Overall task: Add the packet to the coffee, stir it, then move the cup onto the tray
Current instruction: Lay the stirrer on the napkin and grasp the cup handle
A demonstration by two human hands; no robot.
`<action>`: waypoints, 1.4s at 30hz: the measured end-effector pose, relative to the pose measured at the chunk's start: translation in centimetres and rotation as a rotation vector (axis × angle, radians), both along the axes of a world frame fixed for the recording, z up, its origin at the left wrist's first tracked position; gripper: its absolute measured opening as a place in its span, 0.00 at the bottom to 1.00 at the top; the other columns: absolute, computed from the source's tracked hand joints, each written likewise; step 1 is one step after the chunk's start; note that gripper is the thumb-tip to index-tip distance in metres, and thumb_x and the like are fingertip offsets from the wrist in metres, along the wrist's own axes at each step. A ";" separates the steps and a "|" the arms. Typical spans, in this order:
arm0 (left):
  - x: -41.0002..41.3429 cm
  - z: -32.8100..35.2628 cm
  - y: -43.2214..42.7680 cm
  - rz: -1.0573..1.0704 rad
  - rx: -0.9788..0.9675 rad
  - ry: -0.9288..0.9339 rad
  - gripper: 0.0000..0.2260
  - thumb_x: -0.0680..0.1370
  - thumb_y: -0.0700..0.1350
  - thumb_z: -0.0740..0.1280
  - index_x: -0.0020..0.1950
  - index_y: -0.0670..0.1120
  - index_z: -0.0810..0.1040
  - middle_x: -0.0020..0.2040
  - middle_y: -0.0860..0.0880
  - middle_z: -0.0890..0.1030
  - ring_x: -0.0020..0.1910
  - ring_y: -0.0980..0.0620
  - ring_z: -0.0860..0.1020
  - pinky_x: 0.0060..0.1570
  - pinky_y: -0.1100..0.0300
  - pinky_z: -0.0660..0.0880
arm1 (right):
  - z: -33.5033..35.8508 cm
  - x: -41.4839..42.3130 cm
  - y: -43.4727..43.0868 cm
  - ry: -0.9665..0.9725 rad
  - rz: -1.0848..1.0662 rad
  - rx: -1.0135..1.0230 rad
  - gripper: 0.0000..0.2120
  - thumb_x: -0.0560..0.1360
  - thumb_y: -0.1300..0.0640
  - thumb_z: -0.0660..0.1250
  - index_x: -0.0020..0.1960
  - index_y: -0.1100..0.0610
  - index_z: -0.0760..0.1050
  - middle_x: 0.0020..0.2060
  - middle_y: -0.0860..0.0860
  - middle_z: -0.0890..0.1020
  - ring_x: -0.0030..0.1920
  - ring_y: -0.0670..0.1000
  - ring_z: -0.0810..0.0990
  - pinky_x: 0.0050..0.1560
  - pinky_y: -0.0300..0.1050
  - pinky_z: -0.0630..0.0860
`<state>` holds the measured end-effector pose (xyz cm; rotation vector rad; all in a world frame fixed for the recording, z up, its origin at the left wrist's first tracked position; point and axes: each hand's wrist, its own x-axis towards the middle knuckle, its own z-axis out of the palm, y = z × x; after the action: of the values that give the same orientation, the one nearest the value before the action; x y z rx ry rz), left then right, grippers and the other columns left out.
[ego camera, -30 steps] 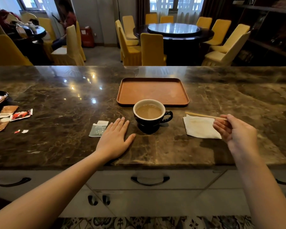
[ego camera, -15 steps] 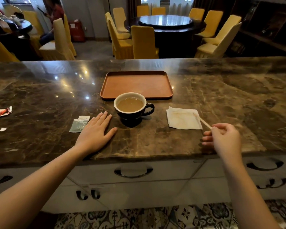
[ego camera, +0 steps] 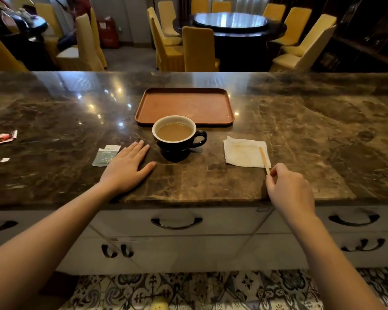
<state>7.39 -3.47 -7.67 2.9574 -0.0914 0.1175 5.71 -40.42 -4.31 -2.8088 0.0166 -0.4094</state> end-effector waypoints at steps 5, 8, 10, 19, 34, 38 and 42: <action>0.1 0.0 0.0 -0.004 0.007 -0.005 0.37 0.69 0.71 0.41 0.74 0.52 0.51 0.76 0.50 0.52 0.74 0.54 0.49 0.70 0.56 0.46 | -0.1 0.1 0.2 -0.013 0.059 -0.120 0.04 0.75 0.59 0.61 0.44 0.60 0.72 0.31 0.56 0.79 0.30 0.58 0.76 0.28 0.46 0.70; 0.0 0.0 -0.1 -0.010 0.008 -0.014 0.37 0.70 0.70 0.41 0.74 0.51 0.51 0.76 0.50 0.52 0.74 0.54 0.48 0.70 0.56 0.45 | -0.4 -0.2 0.3 -0.023 0.081 -0.152 0.04 0.75 0.60 0.62 0.45 0.61 0.72 0.31 0.56 0.79 0.29 0.58 0.77 0.27 0.47 0.71; -0.1 0.1 -0.2 -0.018 0.011 -0.018 0.37 0.70 0.70 0.40 0.74 0.50 0.50 0.76 0.49 0.51 0.74 0.54 0.48 0.70 0.55 0.45 | -0.6 -0.4 0.4 -0.032 0.094 -0.137 0.04 0.74 0.61 0.62 0.44 0.62 0.73 0.32 0.56 0.79 0.30 0.57 0.77 0.27 0.47 0.71; 0.3 -0.5 -0.2 -0.035 0.043 0.009 0.32 0.75 0.64 0.43 0.74 0.48 0.46 0.76 0.48 0.47 0.74 0.52 0.44 0.69 0.56 0.40 | 2.0 1.9 3.7 -0.139 0.167 -0.015 0.11 0.76 0.53 0.61 0.51 0.59 0.74 0.40 0.54 0.81 0.35 0.51 0.75 0.29 0.41 0.65; -0.1 -0.7 -0.4 -0.051 -0.005 -0.052 0.33 0.73 0.65 0.39 0.74 0.48 0.45 0.76 0.47 0.46 0.74 0.52 0.43 0.68 0.57 0.37 | 2.8 10.3 12.7 0.427 0.341 0.507 0.15 0.79 0.51 0.55 0.49 0.60 0.75 0.44 0.57 0.80 0.41 0.51 0.76 0.38 0.44 0.72; -0.2 -0.3 -0.5 -0.055 -0.005 -0.025 0.31 0.76 0.62 0.42 0.74 0.47 0.45 0.76 0.46 0.45 0.74 0.50 0.42 0.69 0.55 0.38 | 2.6 10.4 12.9 0.494 0.331 0.660 0.15 0.78 0.49 0.56 0.45 0.55 0.77 0.40 0.53 0.79 0.40 0.50 0.76 0.39 0.44 0.73; 0.1 0.2 -0.5 -0.070 0.001 0.030 0.30 0.77 0.61 0.43 0.74 0.46 0.44 0.76 0.45 0.44 0.74 0.49 0.42 0.70 0.54 0.39 | 1.9 10.3 12.8 0.516 0.409 0.808 0.15 0.78 0.47 0.56 0.45 0.51 0.79 0.32 0.44 0.79 0.29 0.43 0.75 0.29 0.35 0.73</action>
<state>7.46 -3.94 -7.44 2.9519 -0.1911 0.0640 15.97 -27.60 -2.40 -1.9682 -0.2240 0.3559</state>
